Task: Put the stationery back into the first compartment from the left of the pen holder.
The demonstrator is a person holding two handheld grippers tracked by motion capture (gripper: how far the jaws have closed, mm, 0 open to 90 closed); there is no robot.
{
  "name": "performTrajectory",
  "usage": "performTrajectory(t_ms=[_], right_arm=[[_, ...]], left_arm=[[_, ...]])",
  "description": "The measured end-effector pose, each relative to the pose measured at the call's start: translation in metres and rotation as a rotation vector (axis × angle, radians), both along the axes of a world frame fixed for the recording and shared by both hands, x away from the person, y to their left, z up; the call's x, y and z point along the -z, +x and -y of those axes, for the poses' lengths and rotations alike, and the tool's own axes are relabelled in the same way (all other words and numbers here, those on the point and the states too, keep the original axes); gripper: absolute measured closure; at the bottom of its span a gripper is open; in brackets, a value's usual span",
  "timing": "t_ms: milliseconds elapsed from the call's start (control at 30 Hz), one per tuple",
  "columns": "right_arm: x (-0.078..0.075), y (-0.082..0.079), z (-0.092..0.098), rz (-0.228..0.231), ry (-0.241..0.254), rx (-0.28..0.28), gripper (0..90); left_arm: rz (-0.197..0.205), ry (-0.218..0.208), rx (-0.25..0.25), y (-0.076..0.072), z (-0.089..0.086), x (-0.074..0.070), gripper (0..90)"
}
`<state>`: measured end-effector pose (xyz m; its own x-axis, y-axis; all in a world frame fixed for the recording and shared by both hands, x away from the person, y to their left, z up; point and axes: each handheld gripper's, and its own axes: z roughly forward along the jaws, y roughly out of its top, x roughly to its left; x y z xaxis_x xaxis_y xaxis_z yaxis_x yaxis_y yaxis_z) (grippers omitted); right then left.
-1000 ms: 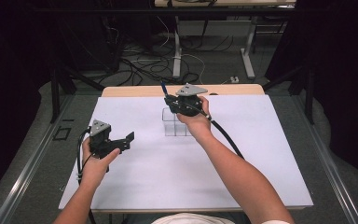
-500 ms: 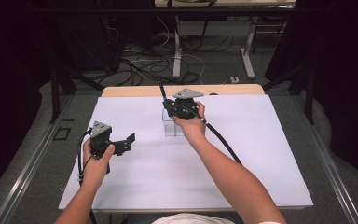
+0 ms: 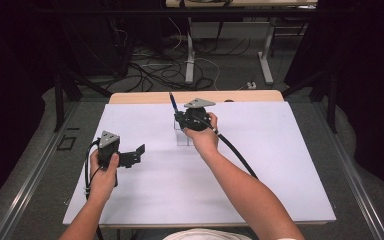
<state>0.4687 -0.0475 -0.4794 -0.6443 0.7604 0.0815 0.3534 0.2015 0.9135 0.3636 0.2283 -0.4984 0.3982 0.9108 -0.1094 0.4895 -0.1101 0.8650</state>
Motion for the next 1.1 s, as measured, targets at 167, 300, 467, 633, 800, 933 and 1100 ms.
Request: performTrajectory(t_ms=[167, 300, 467, 633, 800, 933, 1100], right_arm=[[0.002, 0.000, 0.001, -0.013, 0.008, 0.007, 74.8], [-0.001, -0.002, 0.004, -0.018, 0.028, 0.016, 64.1], [-0.007, -0.006, 0.008, -0.025, 0.045, 0.017, 51.5], [-0.016, -0.013, 0.021, -0.071, 0.126, 0.013, 37.1], [-0.024, -0.019, 0.032, -0.117, 0.083, 0.046, 15.5], [-0.027, -0.023, 0.042, -0.106, -0.032, 0.101, 7.9], [-0.024, -0.030, 0.061, -0.095, -0.080, 0.118, 0.0]], left_arm=[[-0.007, 0.007, -0.018, 0.000, -0.001, 0.001, 0.1], [-0.011, 0.014, -0.030, 0.000, -0.003, 0.002, 0.1], [-0.014, 0.020, -0.038, 0.001, -0.005, 0.002, 0.1], [-0.009, 0.023, -0.049, 0.001, -0.006, 0.002, 0.1], [-0.014, 0.030, -0.056, 0.001, -0.007, 0.003, 0.1], [-0.017, 0.035, -0.055, 0.001, -0.008, 0.003, 0.1], [-0.021, 0.037, -0.056, 0.001, -0.008, 0.003, 0.1]])
